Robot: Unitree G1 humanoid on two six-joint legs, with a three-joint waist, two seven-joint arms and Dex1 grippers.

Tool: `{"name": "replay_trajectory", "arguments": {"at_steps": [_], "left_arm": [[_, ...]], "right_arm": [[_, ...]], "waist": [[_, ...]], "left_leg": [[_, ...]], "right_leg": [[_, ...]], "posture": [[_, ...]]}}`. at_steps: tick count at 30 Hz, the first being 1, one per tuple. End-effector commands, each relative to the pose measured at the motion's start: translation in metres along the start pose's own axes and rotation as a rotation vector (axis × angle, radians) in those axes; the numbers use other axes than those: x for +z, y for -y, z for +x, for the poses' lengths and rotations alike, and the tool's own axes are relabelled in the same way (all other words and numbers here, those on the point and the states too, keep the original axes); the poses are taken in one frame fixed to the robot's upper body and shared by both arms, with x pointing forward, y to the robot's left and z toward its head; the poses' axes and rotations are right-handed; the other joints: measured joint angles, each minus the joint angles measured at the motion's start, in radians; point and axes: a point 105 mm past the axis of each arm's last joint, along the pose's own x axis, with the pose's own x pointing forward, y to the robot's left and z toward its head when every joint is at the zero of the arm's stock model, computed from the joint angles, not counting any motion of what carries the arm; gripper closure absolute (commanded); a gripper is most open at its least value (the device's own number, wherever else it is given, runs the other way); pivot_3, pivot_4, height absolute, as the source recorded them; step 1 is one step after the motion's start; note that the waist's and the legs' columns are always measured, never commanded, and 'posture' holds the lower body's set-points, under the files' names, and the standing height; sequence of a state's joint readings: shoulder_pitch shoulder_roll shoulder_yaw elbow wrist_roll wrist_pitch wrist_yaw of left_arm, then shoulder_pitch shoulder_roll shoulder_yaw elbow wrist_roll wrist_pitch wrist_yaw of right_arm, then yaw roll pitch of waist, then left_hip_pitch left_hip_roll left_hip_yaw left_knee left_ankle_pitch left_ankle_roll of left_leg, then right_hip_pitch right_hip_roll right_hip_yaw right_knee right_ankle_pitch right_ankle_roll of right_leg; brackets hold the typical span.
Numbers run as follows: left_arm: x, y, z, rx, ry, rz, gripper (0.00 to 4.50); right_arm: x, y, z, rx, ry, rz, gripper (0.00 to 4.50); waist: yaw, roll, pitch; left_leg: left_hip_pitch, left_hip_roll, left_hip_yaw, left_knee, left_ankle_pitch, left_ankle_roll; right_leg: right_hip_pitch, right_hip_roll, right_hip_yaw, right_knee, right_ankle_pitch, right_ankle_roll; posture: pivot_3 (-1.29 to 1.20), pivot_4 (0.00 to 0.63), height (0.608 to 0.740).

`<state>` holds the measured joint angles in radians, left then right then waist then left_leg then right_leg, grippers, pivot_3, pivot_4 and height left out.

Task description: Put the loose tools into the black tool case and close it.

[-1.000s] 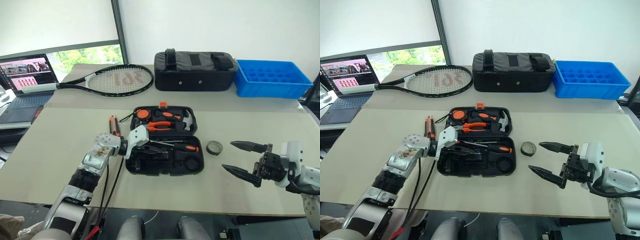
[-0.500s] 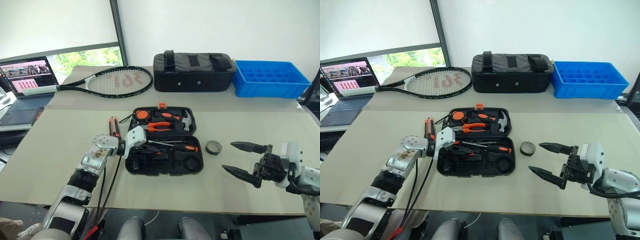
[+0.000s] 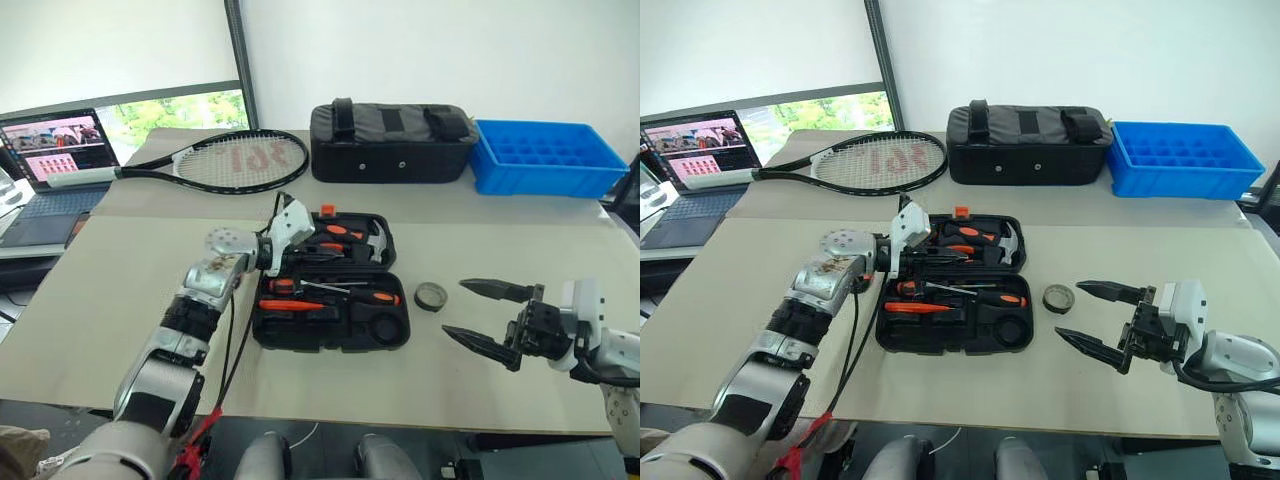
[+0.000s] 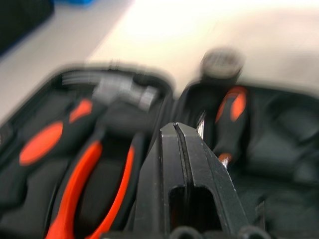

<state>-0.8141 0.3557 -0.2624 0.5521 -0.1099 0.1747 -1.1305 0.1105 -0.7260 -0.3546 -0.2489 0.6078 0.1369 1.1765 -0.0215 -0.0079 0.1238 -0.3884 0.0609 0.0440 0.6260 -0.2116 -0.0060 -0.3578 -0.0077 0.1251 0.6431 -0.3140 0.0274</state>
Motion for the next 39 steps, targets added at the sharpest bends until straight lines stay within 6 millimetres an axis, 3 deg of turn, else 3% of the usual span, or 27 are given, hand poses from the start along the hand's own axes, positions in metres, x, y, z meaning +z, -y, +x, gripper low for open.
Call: {"name": "replay_trajectory", "arguments": {"at_steps": [1, 11, 16, 20, 26, 30, 31, 33, 34, 39], "left_arm": [[-0.011, 0.002, -0.005, -0.051, -0.110, 0.038, 4.49], [-0.020, 0.024, -0.017, -0.165, -0.129, 0.012, 4.49], [-0.023, 0.021, -0.018, -0.134, -0.135, 0.021, 4.49], [-0.012, 0.008, -0.019, -0.060, -0.066, 0.031, 4.49], [0.017, -0.018, -0.062, 0.114, 0.118, 0.024, 4.49], [0.020, -0.049, -0.106, 0.440, 0.181, -0.039, 4.49], [0.018, -0.050, -0.113, 0.494, 0.178, -0.055, 3.97], [0.012, -0.052, -0.124, 0.608, 0.162, -0.097, 3.50], [0.008, -0.052, -0.128, 0.667, 0.152, -0.121, 3.03], [-0.018, -0.049, -0.129, 0.903, 0.024, -0.231, 1.19]], "right_arm": [[0.011, -0.001, 0.000, -0.001, 0.018, -0.058, 0.00], [0.011, 0.001, 0.002, 0.010, 0.019, -0.060, 0.00], [0.011, 0.002, 0.003, 0.015, 0.020, -0.060, 0.00], [0.011, 0.002, 0.004, 0.018, 0.021, -0.062, 0.00], [0.010, 0.002, 0.003, 0.030, 0.018, -0.056, 0.00], [0.011, 0.004, 0.008, 0.054, 0.026, -0.057, 0.00], [0.011, 0.004, 0.009, 0.060, 0.027, -0.058, 0.00], [0.012, 0.006, 0.010, 0.073, 0.031, -0.059, 0.00], [0.012, 0.007, 0.011, 0.080, 0.032, -0.060, 0.00], [0.017, 0.009, 0.018, 0.126, 0.050, -0.065, 0.00]], "waist": [[0.000, 0.000, 0.000], [0.002, 0.001, 0.000], [0.005, 0.001, 0.000], [0.007, 0.001, 0.000], [0.000, 0.002, 0.000], [-0.002, 0.003, -0.001], [-0.002, 0.003, -0.001], [0.002, 0.005, -0.002], [0.004, 0.005, -0.002], [0.013, 0.004, -0.002]], "left_leg": [[0.000, 0.000, 0.000, 0.000, 0.000, 0.000], [-0.001, 0.000, 0.000, 0.000, 0.000, 0.000], [-0.001, 0.000, -0.001, 0.001, 0.000, 0.000], [-0.001, 0.000, -0.001, 0.001, 0.000, 0.000], [-0.001, 0.000, -0.001, 0.000, 0.000, 0.000], [0.000, 0.000, -0.001, 0.001, 0.000, 0.000], [0.000, 0.001, -0.001, 0.001, 0.000, 0.000], [0.000, 0.001, -0.002, 0.001, 0.000, 0.000], [0.000, 0.001, -0.002, 0.001, 0.000, 0.000], [0.000, 0.000, -0.003, 0.001, 0.000, 0.000]], "right_leg": [[0.000, 0.000, 0.000, 0.000, 0.000, 0.000], [0.000, 0.000, 0.000, 0.000, 0.000, 0.000], [0.000, 0.000, 0.000, 0.001, 0.000, 0.000], [0.000, 0.000, 0.000, 0.000, 0.000, 0.000], [0.000, 0.000, 0.000, 0.001, 0.000, 0.000], [0.000, 0.000, 0.000, 0.001, 0.000, 0.000], [0.000, 0.000, 0.000, 0.001, 0.000, 0.000], [0.000, 0.000, -0.001, 0.002, 0.000, 0.000], [0.001, 0.000, -0.001, 0.002, 0.000, 0.000], [0.001, -0.001, -0.001, 0.001, 0.002, -0.003]], "posture": [[0.00, 0.150, 0.708], [0.00, 0.150, 0.708], [0.00, 0.150, 0.708], [0.00, 0.150, 0.708], [0.00, 0.150, 0.708], [0.00, 0.150, 0.708], [0.00, 0.150, 0.708], [0.00, 0.150, 0.708], [0.00, 0.150, 0.708], [0.00, 0.150, 0.708]]}}
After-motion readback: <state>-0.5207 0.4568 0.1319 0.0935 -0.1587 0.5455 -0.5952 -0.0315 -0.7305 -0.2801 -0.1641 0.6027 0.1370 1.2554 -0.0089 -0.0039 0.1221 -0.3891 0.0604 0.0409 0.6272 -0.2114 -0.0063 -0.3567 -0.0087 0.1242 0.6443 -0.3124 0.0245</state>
